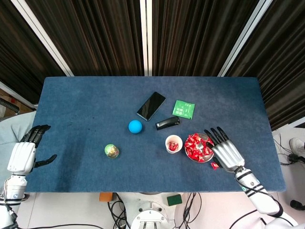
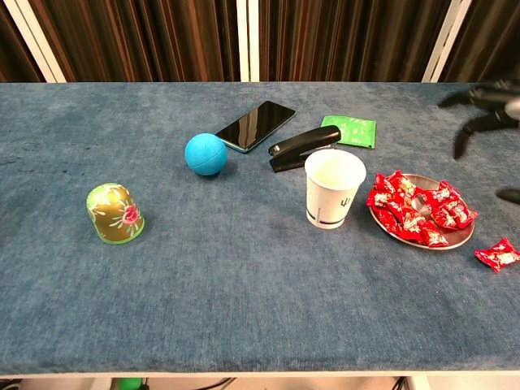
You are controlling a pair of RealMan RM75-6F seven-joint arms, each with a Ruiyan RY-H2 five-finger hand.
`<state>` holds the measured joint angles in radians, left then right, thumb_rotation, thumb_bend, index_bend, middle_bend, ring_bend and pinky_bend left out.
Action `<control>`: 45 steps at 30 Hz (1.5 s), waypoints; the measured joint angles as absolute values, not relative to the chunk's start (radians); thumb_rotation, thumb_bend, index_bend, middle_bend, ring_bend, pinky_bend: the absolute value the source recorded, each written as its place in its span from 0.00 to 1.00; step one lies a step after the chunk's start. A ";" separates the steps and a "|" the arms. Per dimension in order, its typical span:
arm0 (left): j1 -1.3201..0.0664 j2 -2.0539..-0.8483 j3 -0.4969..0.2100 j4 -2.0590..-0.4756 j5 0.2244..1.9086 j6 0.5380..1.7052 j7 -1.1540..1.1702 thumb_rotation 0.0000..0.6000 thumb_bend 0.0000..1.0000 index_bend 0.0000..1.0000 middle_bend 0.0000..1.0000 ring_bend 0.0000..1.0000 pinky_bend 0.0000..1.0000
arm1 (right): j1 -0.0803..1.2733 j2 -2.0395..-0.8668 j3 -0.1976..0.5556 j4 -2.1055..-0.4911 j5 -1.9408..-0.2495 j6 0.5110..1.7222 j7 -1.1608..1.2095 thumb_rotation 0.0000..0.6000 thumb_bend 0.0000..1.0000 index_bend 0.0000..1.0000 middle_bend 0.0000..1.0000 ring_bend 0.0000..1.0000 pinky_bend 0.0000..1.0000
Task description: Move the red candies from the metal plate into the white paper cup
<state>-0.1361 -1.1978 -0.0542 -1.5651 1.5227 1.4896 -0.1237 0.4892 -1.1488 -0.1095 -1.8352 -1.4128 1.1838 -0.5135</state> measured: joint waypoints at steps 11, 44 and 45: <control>-0.125 -1.193 -0.045 -1.582 1.535 1.504 -0.113 1.00 0.12 0.15 0.14 0.10 0.24 | 0.417 -1.210 -0.156 -1.714 -1.462 1.172 -0.484 1.00 0.31 0.41 0.00 0.00 0.00; -0.122 -1.194 -0.046 -1.561 1.535 1.505 -0.141 1.00 0.12 0.16 0.14 0.10 0.24 | 0.354 -1.373 -0.110 -1.524 -1.471 1.133 -0.579 1.00 0.36 0.46 0.00 0.00 0.00; -0.122 -1.194 -0.046 -1.560 1.534 1.505 -0.142 1.00 0.12 0.16 0.14 0.10 0.24 | 0.354 -1.374 -0.109 -1.525 -1.468 1.130 -0.583 1.00 0.36 0.46 0.00 0.00 0.00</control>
<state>-0.1217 -1.1941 -0.0465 -1.5598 1.5345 1.5047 -0.1417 0.3535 -1.3744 -0.1090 -1.5249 -1.4685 1.1301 -0.5835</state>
